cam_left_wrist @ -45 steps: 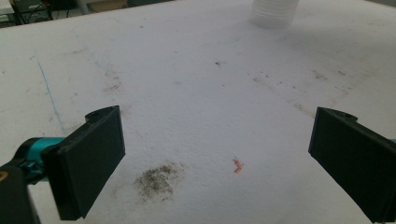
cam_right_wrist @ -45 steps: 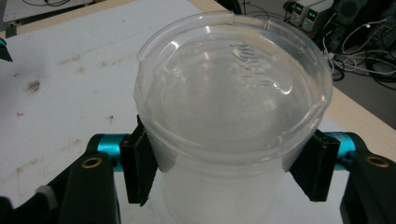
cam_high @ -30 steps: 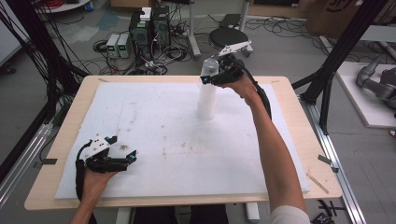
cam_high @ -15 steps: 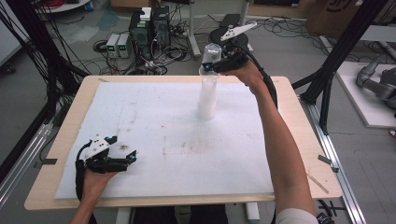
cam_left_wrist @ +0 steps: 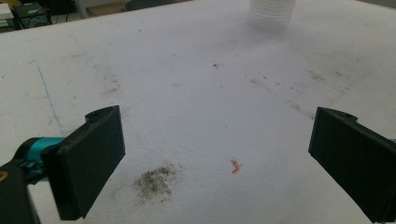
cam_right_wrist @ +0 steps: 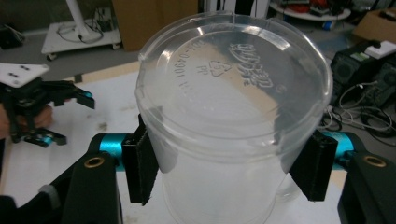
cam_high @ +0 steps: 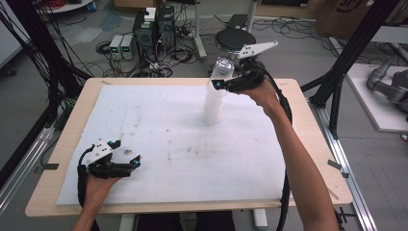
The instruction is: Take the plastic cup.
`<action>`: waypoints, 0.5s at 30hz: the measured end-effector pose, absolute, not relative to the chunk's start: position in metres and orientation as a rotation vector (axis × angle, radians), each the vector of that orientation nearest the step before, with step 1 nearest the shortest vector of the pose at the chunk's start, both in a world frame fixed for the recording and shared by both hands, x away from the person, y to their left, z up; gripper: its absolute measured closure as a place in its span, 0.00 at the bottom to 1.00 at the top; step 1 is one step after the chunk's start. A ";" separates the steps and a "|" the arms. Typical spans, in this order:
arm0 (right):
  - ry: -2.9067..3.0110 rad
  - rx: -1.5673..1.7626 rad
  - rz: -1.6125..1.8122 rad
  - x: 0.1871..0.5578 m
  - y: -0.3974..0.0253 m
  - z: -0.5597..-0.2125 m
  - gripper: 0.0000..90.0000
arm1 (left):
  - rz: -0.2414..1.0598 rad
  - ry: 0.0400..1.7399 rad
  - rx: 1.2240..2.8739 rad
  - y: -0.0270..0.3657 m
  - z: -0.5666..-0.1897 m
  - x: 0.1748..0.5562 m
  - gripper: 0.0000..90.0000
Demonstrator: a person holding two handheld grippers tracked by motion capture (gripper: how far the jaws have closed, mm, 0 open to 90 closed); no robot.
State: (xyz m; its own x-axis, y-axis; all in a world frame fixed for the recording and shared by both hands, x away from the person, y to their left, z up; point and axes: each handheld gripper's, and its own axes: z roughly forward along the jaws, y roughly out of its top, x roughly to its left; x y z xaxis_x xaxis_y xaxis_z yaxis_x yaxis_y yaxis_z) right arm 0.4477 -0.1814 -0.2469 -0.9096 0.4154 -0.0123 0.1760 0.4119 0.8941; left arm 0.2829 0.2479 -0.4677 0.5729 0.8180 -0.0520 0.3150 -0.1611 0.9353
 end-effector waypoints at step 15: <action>2.494 0.413 1.646 0.362 -0.172 -0.303 0.39 | 0.581 0.934 1.749 0.247 -0.468 0.283 0.04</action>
State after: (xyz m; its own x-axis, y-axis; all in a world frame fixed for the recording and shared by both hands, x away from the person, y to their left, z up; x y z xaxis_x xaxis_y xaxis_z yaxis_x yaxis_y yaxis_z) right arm 0.3625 -0.1717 -0.3029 -0.9548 0.2936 0.0453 0.1572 0.3697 0.9157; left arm 0.2832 0.2468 -0.4676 0.5820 0.8118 -0.0468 0.3172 -0.1737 0.9323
